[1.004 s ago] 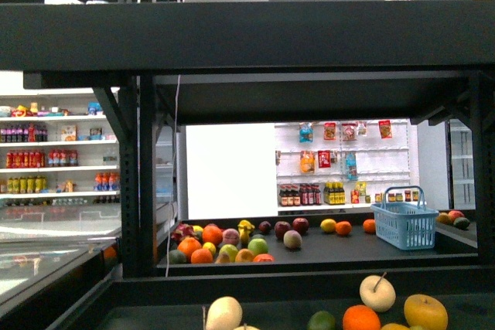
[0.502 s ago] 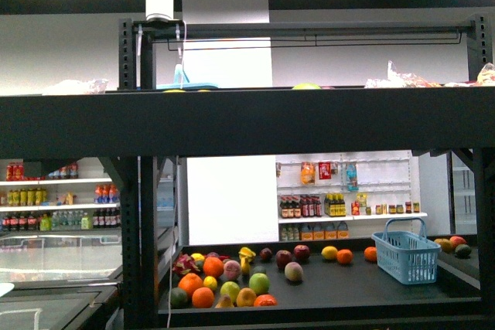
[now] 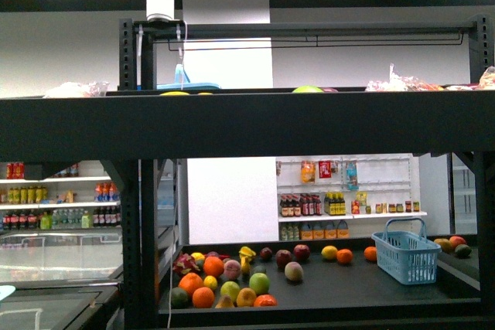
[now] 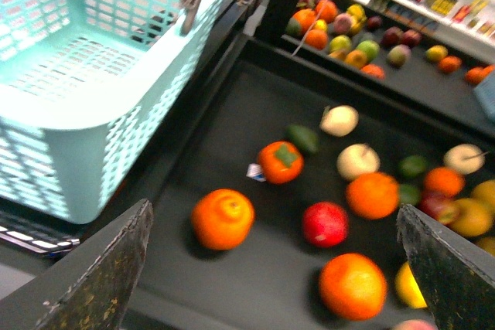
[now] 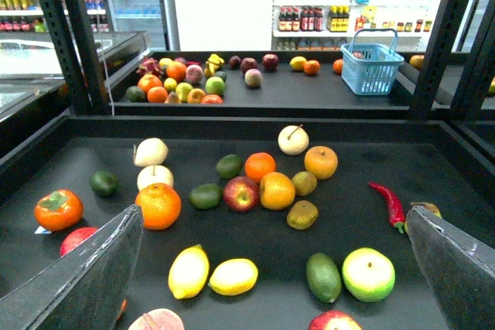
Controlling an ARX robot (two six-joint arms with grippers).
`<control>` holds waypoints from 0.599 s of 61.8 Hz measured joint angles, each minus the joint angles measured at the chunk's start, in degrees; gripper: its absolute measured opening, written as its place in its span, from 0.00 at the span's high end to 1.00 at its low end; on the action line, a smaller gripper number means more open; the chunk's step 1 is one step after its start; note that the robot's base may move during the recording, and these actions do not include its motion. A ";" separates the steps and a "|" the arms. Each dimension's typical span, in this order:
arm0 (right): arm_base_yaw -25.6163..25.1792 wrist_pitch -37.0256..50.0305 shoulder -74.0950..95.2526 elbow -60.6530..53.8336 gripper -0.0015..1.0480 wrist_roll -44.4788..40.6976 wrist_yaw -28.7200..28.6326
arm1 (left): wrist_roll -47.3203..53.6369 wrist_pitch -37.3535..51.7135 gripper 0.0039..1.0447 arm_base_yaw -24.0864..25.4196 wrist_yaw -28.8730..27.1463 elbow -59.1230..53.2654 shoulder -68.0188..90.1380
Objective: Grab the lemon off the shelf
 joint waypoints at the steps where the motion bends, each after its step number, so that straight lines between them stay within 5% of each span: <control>1: 0.00 0.00 0.00 0.00 0.02 0.00 0.00 | -1.42 0.57 0.07 0.87 1.53 1.77 1.60; 8: 0.00 0.00 0.00 0.00 0.02 0.00 0.00 | -13.79 2.64 0.07 9.68 12.55 13.68 12.09; 15: 0.02 0.00 0.00 0.00 0.02 0.00 0.00 | -28.63 4.42 0.07 24.20 22.95 24.41 24.98; 24: 0.02 0.00 0.00 0.00 0.02 0.00 0.00 | -42.69 5.84 0.07 34.47 27.04 31.61 38.82; 37: 0.00 0.00 0.00 0.00 0.02 0.00 0.00 | -51.45 12.15 0.07 34.97 28.59 39.74 55.56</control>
